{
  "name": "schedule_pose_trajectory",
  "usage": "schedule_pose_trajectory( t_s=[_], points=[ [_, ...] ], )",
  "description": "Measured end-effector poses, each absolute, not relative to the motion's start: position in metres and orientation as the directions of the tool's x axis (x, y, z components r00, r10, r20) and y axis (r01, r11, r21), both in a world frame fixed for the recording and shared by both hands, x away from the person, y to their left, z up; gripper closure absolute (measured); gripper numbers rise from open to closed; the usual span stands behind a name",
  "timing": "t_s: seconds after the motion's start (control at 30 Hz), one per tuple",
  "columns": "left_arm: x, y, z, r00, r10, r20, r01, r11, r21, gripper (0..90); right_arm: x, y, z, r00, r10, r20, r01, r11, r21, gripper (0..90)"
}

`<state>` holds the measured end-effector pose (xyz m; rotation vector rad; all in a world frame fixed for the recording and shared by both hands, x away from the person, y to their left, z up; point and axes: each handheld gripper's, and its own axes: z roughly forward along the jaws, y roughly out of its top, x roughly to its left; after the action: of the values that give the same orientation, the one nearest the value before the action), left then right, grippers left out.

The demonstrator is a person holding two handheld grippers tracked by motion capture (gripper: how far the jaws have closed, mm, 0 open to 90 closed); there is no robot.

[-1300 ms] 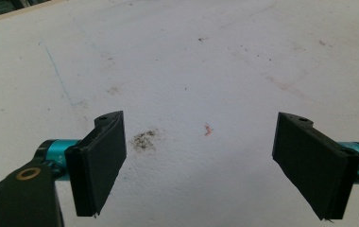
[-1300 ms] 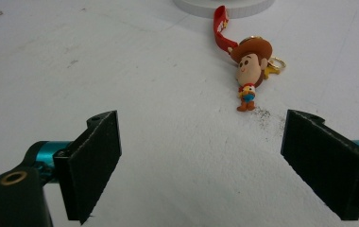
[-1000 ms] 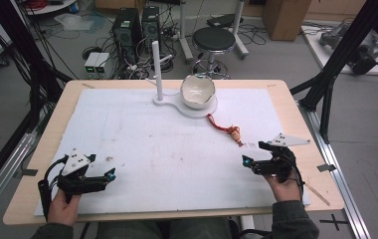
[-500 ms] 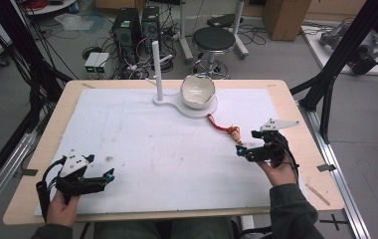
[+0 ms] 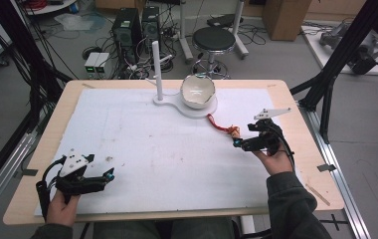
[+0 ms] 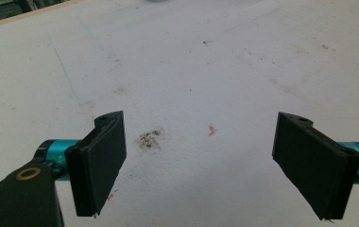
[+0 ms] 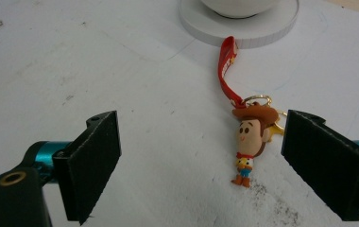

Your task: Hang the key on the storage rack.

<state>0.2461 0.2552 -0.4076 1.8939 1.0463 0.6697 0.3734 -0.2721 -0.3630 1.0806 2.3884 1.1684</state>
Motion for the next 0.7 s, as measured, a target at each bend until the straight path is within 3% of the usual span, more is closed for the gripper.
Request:
schedule_pose_trajectory(
  t_s=[0.7],
  points=[
    [0.250,0.252,-0.408,0.514,0.857,0.047,0.405,-0.290,0.867,18.7,0.425,-0.248,-0.349,-0.683,0.729,0.045,0.538,0.459,0.707,22.9]
  ],
)
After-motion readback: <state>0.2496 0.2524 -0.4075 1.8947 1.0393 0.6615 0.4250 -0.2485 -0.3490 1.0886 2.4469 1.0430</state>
